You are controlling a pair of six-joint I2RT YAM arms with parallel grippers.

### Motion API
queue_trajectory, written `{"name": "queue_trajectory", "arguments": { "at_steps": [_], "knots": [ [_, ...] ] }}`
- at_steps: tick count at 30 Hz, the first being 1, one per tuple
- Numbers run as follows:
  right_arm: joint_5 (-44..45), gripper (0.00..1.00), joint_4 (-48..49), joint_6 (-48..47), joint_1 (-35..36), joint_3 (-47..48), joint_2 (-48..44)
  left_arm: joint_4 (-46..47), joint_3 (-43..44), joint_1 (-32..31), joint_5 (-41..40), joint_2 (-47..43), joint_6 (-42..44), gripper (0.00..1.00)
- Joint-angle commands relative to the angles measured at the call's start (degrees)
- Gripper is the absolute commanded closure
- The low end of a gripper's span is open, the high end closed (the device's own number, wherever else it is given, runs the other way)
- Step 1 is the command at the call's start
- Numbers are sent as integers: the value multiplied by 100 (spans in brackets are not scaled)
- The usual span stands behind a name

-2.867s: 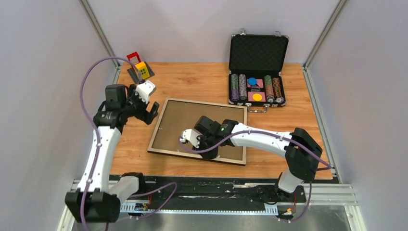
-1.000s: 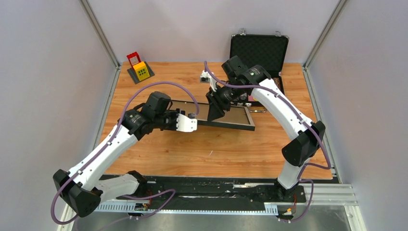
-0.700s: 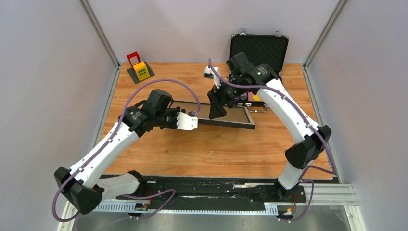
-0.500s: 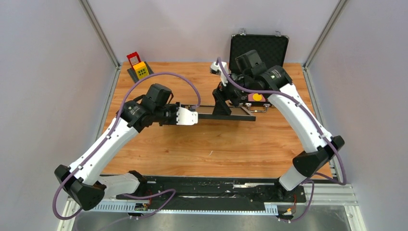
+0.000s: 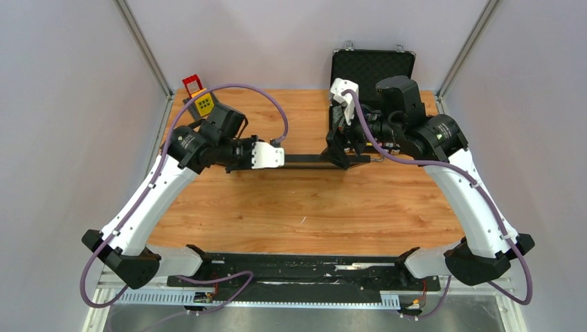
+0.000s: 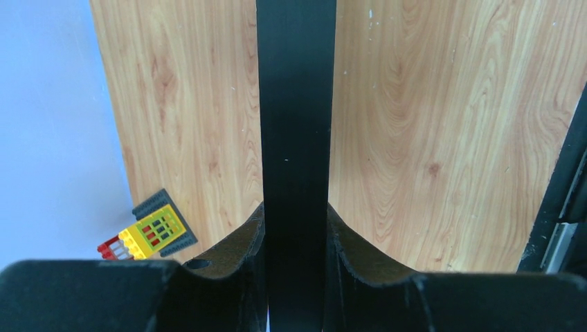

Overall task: Put the photo into the frame
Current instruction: Turn over the photo frame at the center of the board.

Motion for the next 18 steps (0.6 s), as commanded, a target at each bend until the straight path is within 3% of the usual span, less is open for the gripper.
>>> {"name": "queue_trajectory", "arguments": {
  "at_steps": [1, 6, 11, 18],
  "knots": [
    [325, 4, 256, -60, -25, -20, -51, 81, 556, -11, 233, 70, -108, 100],
    [540, 4, 374, 99, -35, -76, -114, -61, 890, 83, 223, 377, -337, 100],
    [672, 4, 427, 245, -128, -125, -227, -351, 1364, 513, 728, 562, -497, 100],
    [695, 4, 470, 287, -285, -190, -389, -516, 1439, 799, 1004, 610, -358, 100]
  ]
}}
